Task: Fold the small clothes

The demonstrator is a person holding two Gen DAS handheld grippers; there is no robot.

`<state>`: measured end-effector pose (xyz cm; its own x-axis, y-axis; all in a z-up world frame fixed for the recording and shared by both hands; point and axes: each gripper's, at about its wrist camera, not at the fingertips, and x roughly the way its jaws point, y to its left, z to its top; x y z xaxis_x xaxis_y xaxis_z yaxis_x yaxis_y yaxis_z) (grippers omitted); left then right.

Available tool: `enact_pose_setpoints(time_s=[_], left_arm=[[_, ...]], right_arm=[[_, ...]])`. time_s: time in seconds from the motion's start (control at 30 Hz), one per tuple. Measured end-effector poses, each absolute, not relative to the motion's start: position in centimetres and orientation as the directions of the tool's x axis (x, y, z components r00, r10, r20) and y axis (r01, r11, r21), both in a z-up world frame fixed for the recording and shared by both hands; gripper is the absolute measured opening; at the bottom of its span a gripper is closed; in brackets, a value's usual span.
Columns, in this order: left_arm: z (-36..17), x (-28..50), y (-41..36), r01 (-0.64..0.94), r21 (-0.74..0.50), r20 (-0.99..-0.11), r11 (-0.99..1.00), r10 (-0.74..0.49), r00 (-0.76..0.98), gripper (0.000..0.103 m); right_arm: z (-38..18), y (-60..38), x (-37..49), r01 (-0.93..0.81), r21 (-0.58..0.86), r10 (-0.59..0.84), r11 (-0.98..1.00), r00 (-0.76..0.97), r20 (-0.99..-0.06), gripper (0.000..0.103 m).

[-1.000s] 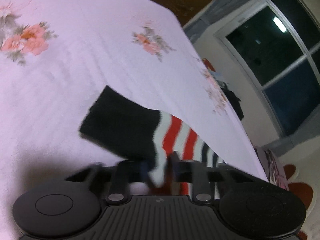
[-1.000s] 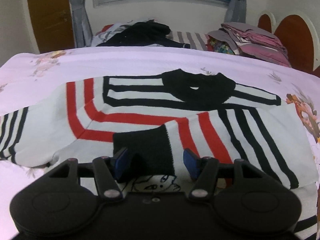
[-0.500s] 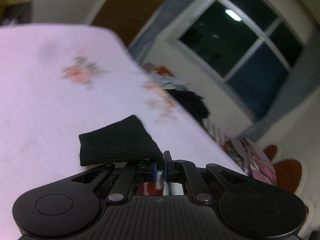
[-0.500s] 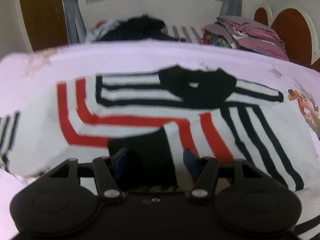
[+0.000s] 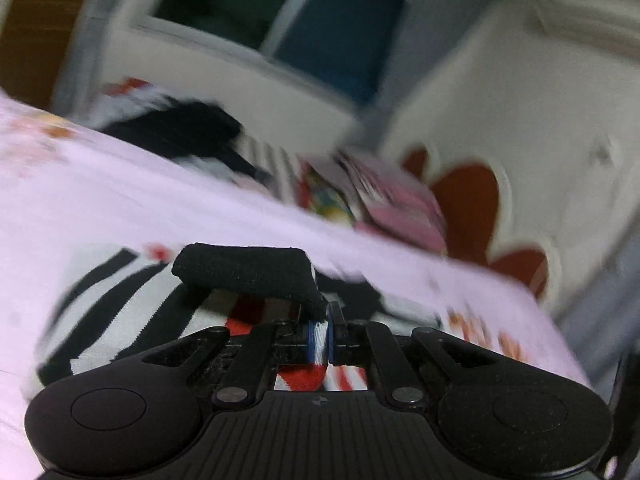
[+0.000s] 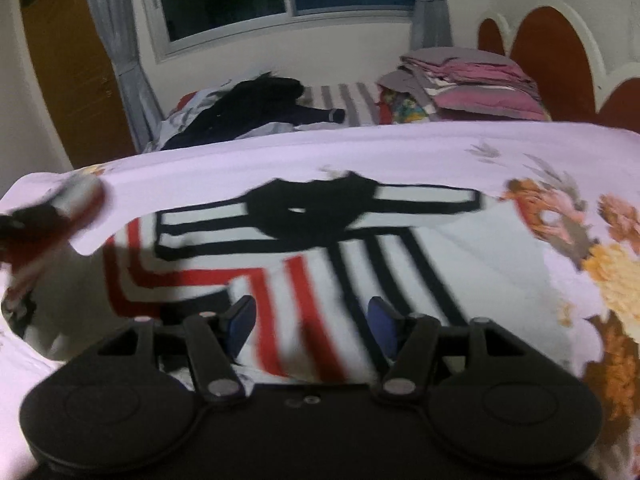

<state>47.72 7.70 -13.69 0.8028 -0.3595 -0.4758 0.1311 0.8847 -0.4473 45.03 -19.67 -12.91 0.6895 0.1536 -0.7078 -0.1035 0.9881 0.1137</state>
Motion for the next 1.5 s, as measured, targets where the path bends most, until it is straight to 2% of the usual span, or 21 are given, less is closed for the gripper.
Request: enact_pose_setpoints(time_s=[0.1, 0.2, 0.3, 0.33, 0.37, 0.43, 0.53, 0.73, 0.93, 1.03, 1.1, 1.13, 1.23, 1.27, 1.4, 1.43, 1.5], left_arm=[[-15.6, 48.8, 2.8, 0.187, -0.386, -0.57, 0.904, -0.392, 0.722, 0.006], [-16.7, 48.9, 0.2, 0.191, -0.325, -0.649, 0.926, -0.365, 0.668, 0.006], [-16.0, 48.4, -0.5, 0.187, -0.302, -0.662, 0.935, -0.347, 0.664, 0.008], [-15.7, 48.1, -0.4, 0.183, -0.291, -0.664, 0.939, -0.335, 0.668, 0.021], [-15.4, 47.9, -0.2, 0.178, -0.293, -0.662, 0.939, -0.333, 0.672, 0.049], [-15.2, 46.5, 0.5, 0.144, -0.283, -0.648, 0.948, -0.3, 0.701, 0.081], [-14.9, 44.6, 1.9, 0.127, -0.239, -0.639, 0.963, -0.255, 0.726, 0.082], [-14.6, 41.6, 7.4, -0.006, -0.185, -0.631, 0.983, -0.114, 0.768, 0.082], [-16.0, 39.5, 12.1, -0.134, -0.13, -0.648, 0.982, 0.018, 0.761, 0.082], [-17.0, 38.9, 12.8, -0.147, -0.106, -0.654, 0.983, 0.043, 0.755, 0.082], [-17.8, 38.9, 12.9, -0.149, -0.086, -0.66, 0.985, 0.056, 0.75, 0.082], [-18.2, 39.2, 12.8, -0.145, -0.08, -0.664, 0.986, 0.056, 0.745, 0.081], [-19.1, 40.1, 12.4, -0.15, -0.057, -0.648, 0.987, 0.078, 0.757, 0.081], [-19.3, 40.5, 12.2, -0.147, -0.057, -0.637, 0.988, 0.077, 0.767, 0.069], [-19.3, 41.8, 11.8, -0.144, -0.053, -0.61, 0.988, 0.082, 0.788, 0.049], [-19.3, 42.2, 11.6, -0.143, -0.049, -0.609, 0.989, 0.084, 0.789, 0.04], [-19.5, 42.9, 11.6, -0.143, -0.06, -0.619, 0.988, 0.075, 0.781, 0.035]], right_arm=[[-13.5, -22.2, 44.6, -0.092, 0.153, 0.175, 0.984, 0.667, -0.724, 0.062], [-13.8, -23.3, 44.3, -0.107, 0.155, 0.187, 0.982, 0.658, -0.729, 0.062], [-13.7, -23.7, 44.4, -0.119, 0.159, 0.198, 0.98, 0.66, -0.724, 0.063], [-13.6, -23.8, 44.5, -0.121, 0.16, 0.2, 0.98, 0.662, -0.722, 0.067], [-13.5, -23.9, 44.5, -0.123, 0.163, 0.203, 0.979, 0.665, -0.719, 0.071], [-13.2, -23.8, 44.7, -0.134, 0.165, 0.212, 0.977, 0.669, -0.713, 0.072], [-13.1, -22.7, 45.0, -0.171, 0.176, 0.246, 0.969, 0.659, -0.711, 0.072], [-13.9, -17.7, 45.1, -0.279, 0.173, 0.314, 0.945, 0.617, -0.721, 0.074], [-15.8, -13.2, 45.5, -0.325, 0.091, 0.278, 0.941, 0.593, -0.756, 0.075], [-16.6, -12.0, 45.7, -0.323, 0.045, 0.24, 0.945, 0.593, -0.769, 0.064], [-16.7, -11.9, 45.7, -0.333, 0.064, 0.258, 0.941, 0.58, -0.773, 0.046], [-16.6, -11.8, 45.7, -0.339, 0.071, 0.266, 0.938, 0.577, -0.772, 0.032], [-15.7, -12.3, 45.7, -0.33, 0.092, 0.283, 0.94, 0.597, -0.751, 0.021], [-15.3, -12.7, 45.8, -0.32, 0.1, 0.286, 0.942, 0.607, -0.741, 0.019], [-13.2, -15.8, 46.2, -0.257, 0.143, 0.282, 0.956, 0.661, -0.696, 0.016], [-12.8, -16.7, 46.3, -0.239, 0.146, 0.272, 0.96, 0.673, -0.688, 0.015], [-12.2, -18.8, 46.7, -0.188, 0.137, 0.23, 0.973, 0.699, -0.677, 0.009]])
